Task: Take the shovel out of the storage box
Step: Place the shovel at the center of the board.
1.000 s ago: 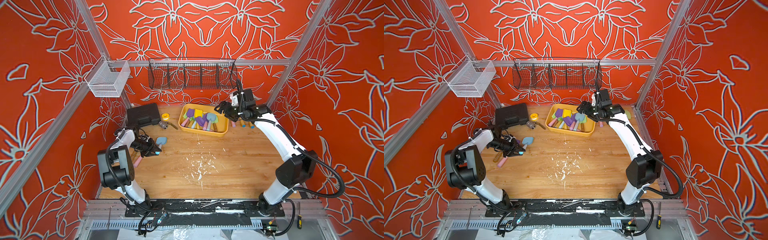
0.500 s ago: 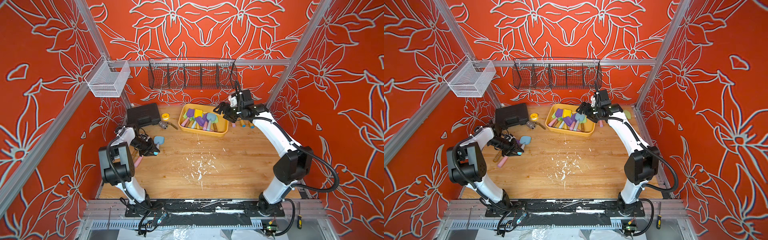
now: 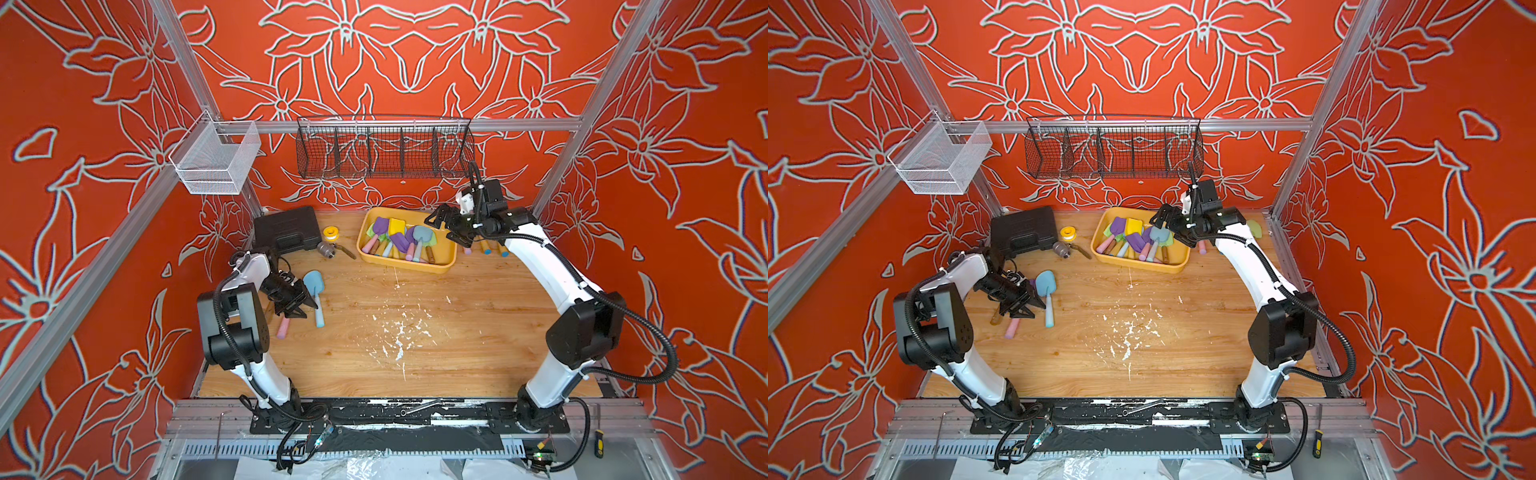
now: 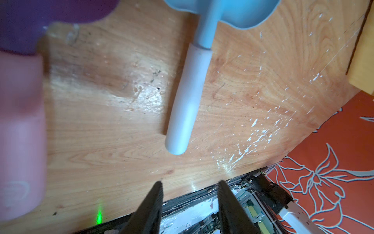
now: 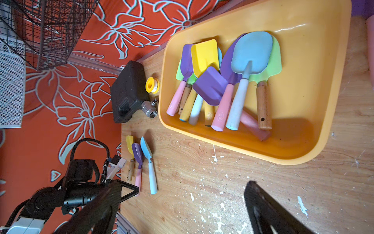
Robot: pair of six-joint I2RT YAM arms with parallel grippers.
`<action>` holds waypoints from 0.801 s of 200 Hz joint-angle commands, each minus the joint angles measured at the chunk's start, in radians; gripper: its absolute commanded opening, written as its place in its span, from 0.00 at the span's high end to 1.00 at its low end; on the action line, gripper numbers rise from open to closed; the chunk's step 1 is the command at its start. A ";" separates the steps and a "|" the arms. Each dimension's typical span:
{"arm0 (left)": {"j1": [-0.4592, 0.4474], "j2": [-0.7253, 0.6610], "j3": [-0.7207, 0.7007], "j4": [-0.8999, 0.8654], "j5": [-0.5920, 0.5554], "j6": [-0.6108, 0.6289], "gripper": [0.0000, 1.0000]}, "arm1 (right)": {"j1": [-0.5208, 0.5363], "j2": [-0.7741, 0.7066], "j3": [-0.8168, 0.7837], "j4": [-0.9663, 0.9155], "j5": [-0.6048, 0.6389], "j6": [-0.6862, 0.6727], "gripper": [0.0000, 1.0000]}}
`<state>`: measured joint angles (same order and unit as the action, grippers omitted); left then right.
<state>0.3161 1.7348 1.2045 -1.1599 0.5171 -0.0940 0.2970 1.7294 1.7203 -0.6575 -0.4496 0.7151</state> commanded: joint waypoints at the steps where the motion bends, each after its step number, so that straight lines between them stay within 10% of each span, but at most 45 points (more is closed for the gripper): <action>1: 0.006 0.005 0.012 -0.031 -0.015 0.007 0.53 | -0.006 -0.011 0.009 -0.021 -0.004 0.013 0.03; 77: -0.033 -0.110 -0.012 0.027 0.002 -0.061 0.44 | -0.012 -0.021 0.004 -0.048 0.004 -0.009 0.02; 160: -0.355 0.016 0.089 0.067 -0.369 -0.218 0.49 | -0.014 -0.019 0.019 -0.101 0.009 -0.037 0.03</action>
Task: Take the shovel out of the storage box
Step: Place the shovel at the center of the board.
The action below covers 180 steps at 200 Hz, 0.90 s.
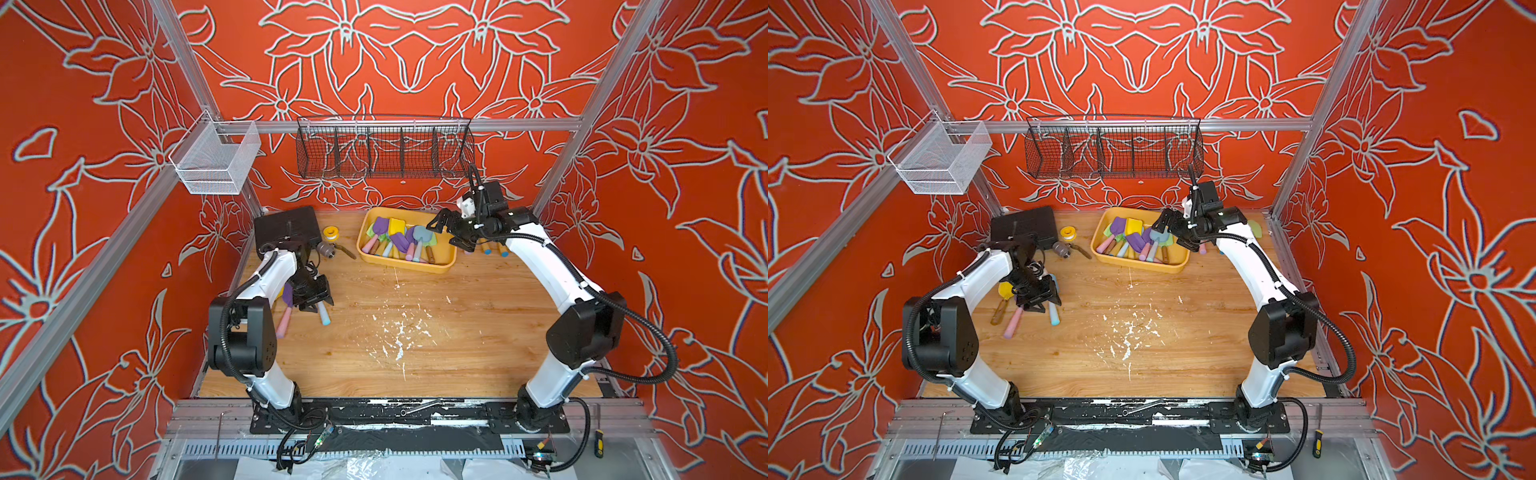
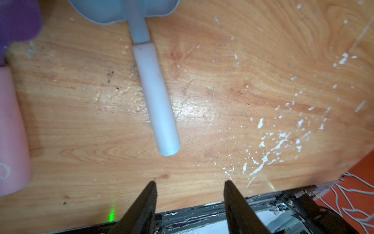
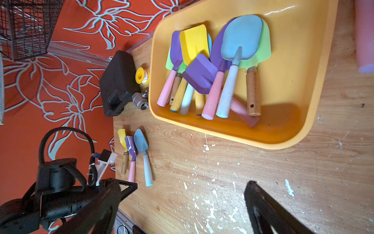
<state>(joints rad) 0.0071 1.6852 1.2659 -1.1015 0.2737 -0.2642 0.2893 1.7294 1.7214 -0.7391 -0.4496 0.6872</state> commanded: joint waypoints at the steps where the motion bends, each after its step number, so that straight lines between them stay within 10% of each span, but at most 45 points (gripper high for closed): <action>1: -0.049 0.068 0.028 0.009 -0.127 -0.048 0.49 | -0.006 -0.019 0.018 -0.020 0.009 -0.009 0.03; 180: -0.081 0.100 -0.029 -0.078 -0.304 -0.006 0.68 | -0.012 -0.025 -0.014 -0.016 0.007 0.002 0.03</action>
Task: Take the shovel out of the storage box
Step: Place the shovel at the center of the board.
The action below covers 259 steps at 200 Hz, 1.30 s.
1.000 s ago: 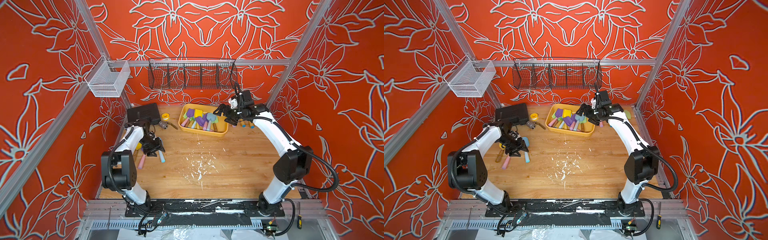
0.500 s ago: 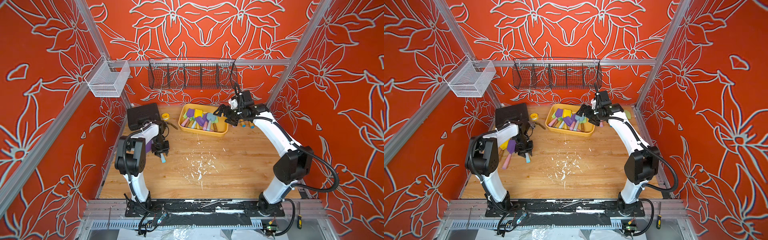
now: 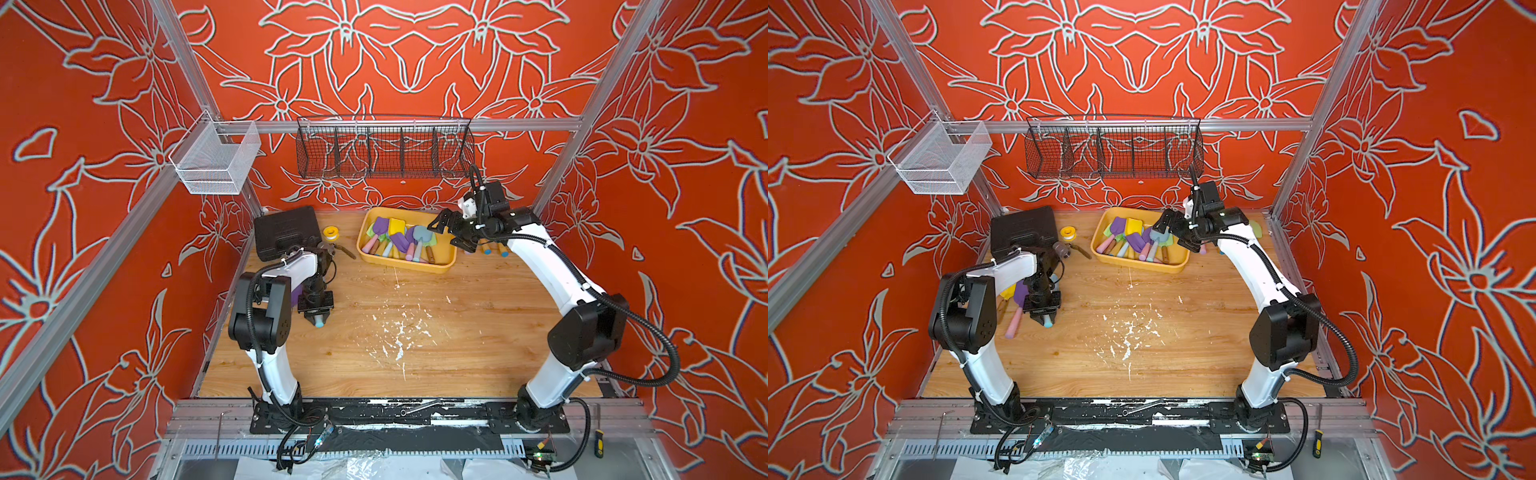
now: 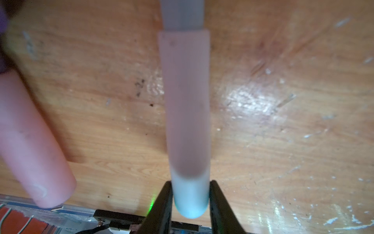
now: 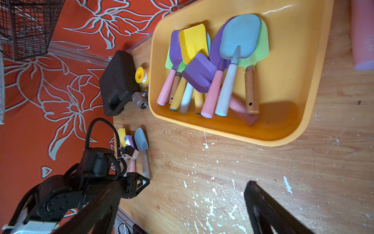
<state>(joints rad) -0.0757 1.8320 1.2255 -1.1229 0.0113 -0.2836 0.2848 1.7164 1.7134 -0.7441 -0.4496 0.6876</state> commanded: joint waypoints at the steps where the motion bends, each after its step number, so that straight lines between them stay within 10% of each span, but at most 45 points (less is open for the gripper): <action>1: 0.001 -0.047 0.012 -0.058 -0.042 0.014 0.68 | -0.007 -0.012 -0.005 -0.012 0.007 0.002 0.03; 126: 0.020 -0.125 0.034 -0.085 -0.034 0.010 0.67 | -0.006 0.008 -0.018 -0.012 0.004 0.005 0.03; 259: -0.252 -0.568 0.301 0.294 0.191 -0.152 0.20 | 0.103 0.583 0.522 -0.384 0.485 -0.241 0.39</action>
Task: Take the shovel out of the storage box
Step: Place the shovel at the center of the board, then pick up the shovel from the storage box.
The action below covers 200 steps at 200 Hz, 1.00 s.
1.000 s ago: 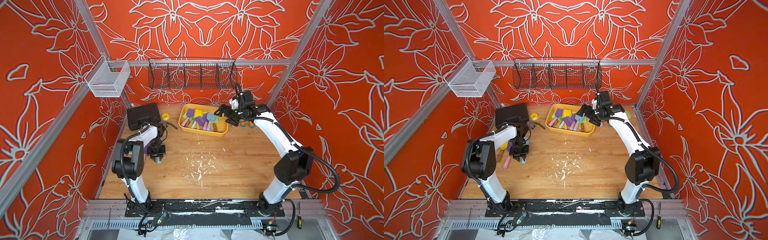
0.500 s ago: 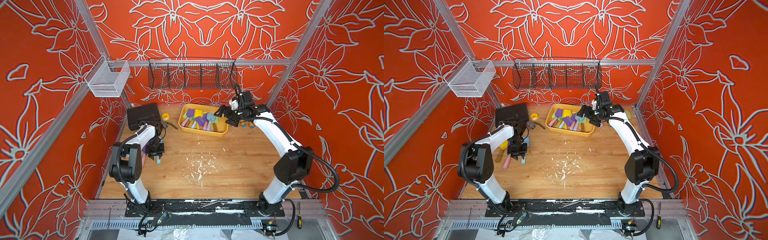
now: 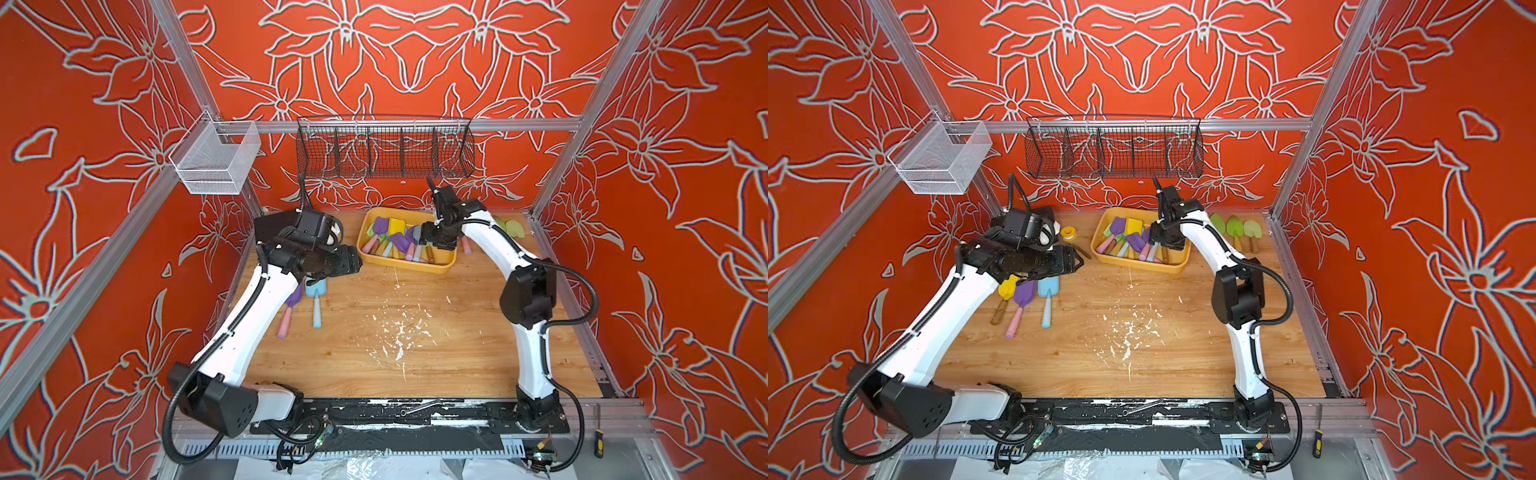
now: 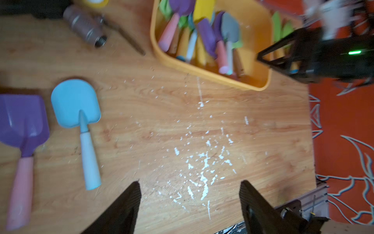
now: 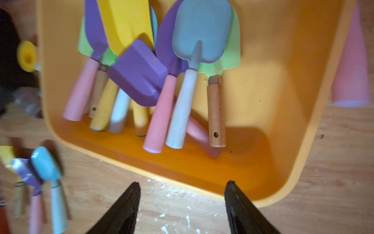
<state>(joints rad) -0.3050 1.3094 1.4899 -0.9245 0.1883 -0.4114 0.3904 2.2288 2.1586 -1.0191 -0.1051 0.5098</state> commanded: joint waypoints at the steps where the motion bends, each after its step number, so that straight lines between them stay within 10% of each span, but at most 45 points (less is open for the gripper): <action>1: -0.024 -0.047 0.039 0.096 0.014 -0.024 0.19 | -0.002 0.076 0.080 -0.109 0.141 -0.064 0.39; 119: -0.029 -0.169 0.151 0.070 -0.107 0.052 0.10 | -0.031 0.390 0.362 -0.167 0.162 -0.098 0.61; 170: -0.027 -0.162 0.179 0.043 -0.150 0.083 0.10 | -0.045 0.393 0.428 -0.190 0.152 -0.123 1.00; 200: -0.028 -0.162 0.166 0.041 -0.187 0.098 0.10 | -0.045 0.326 0.412 -0.220 0.192 -0.171 1.00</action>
<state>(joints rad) -0.3294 1.1473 1.6485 -0.8612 0.0463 -0.3389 0.3523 2.6278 2.5546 -1.1954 0.0444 0.3859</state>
